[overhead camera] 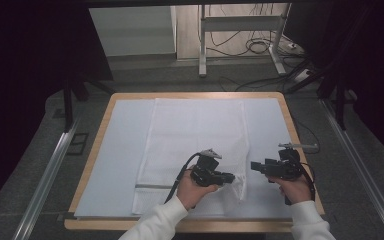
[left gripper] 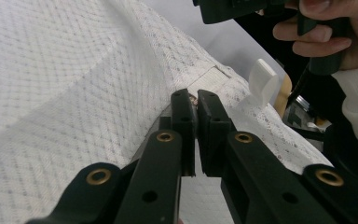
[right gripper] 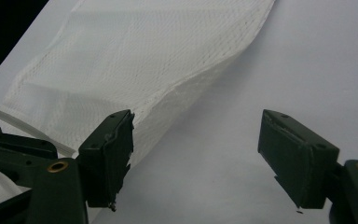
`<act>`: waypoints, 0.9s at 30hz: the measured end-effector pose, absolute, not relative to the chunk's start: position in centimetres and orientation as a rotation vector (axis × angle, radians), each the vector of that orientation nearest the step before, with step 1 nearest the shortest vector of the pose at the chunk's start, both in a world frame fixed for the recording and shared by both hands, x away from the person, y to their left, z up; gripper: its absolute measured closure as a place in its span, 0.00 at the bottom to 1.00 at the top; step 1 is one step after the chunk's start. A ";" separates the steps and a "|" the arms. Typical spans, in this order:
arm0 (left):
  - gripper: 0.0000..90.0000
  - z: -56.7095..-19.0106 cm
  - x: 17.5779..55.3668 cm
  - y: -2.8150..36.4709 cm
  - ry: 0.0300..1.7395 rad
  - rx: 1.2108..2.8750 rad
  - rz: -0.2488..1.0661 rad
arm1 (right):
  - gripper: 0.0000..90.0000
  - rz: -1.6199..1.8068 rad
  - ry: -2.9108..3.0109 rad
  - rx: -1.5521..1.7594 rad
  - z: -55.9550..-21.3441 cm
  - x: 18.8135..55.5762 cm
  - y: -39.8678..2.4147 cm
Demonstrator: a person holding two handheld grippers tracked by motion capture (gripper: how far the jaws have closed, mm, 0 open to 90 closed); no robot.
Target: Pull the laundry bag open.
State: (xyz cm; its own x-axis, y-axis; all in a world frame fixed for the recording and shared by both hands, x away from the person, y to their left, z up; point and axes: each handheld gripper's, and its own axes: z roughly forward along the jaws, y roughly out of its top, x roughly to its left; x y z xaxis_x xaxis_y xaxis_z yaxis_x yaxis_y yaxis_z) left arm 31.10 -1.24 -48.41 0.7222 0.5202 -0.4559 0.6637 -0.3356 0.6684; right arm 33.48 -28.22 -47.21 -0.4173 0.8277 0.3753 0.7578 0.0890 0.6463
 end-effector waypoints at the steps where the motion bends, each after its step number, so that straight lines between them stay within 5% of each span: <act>1: 0.97 -48.4 31.1 -1.2 0.898 2.017 -0.196 | 0.29 1.247 2.255 1.647 -47.2 33.5 -28.2; 27: 0.97 -48.5 30.8 -1.5 0.891 2.028 -0.190 | 0.34 1.279 2.374 1.774 -49.3 34.9 -23.9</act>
State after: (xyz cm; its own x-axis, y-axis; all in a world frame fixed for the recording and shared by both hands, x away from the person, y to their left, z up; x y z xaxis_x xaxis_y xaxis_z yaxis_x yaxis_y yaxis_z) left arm 30.75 -1.45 -48.54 0.7302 0.5196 -0.4437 0.6553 -0.3487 0.6701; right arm 34.87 -23.88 -49.30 -0.3935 0.7727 0.4981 0.8410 0.0838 0.5345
